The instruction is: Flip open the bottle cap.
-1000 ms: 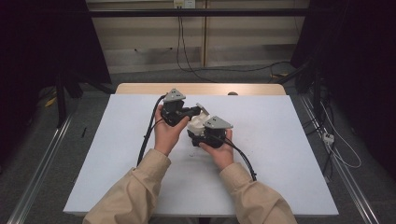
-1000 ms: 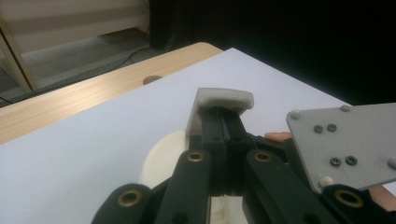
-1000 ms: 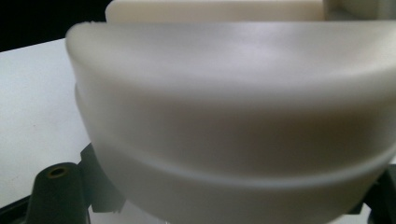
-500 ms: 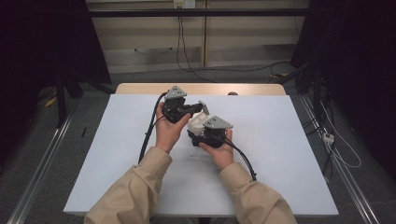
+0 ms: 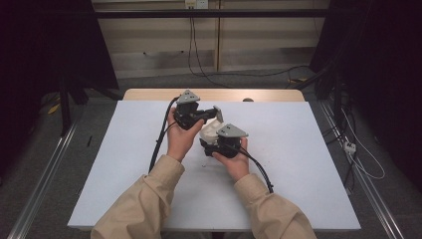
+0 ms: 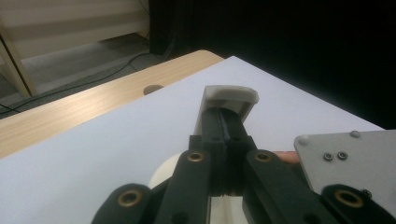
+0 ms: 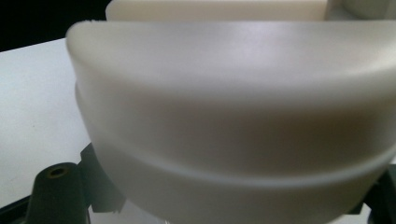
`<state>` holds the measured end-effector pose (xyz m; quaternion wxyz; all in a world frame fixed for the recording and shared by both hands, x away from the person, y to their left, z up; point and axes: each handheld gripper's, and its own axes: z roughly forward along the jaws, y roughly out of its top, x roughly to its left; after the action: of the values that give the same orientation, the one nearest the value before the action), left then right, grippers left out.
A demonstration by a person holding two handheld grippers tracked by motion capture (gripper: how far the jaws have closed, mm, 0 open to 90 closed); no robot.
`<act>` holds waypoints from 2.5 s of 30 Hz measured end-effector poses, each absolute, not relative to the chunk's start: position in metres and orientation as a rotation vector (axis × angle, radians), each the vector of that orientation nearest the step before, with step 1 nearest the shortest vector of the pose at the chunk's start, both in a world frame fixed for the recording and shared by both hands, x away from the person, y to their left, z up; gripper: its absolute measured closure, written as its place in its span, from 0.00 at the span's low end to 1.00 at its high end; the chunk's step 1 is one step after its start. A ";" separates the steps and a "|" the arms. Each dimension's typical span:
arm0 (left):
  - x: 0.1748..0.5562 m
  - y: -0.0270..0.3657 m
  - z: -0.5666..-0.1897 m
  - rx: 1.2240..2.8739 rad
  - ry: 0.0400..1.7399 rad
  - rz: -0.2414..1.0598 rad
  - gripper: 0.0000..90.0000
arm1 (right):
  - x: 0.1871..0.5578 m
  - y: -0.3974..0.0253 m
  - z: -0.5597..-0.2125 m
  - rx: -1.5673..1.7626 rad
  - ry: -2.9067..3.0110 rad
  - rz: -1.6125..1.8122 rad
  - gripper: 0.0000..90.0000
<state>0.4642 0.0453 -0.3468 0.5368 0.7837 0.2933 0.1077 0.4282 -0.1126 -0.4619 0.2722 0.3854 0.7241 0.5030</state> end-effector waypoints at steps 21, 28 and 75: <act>0.469 0.040 -0.344 1.869 0.697 0.264 1.00 | 0.428 -0.113 -0.462 1.038 1.949 1.353 0.21; 0.471 0.036 -0.345 1.871 0.697 0.259 1.00 | 0.428 -0.113 -0.462 1.040 1.949 1.354 0.20; 0.486 0.019 -0.349 1.883 0.678 0.238 1.00 | 0.429 -0.113 -0.462 1.042 1.950 1.354 0.20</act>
<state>0.4858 0.0192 -0.3487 0.5339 0.7900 0.2843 0.1001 0.4285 -0.1128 -0.4619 0.2710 0.3867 0.7240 0.5029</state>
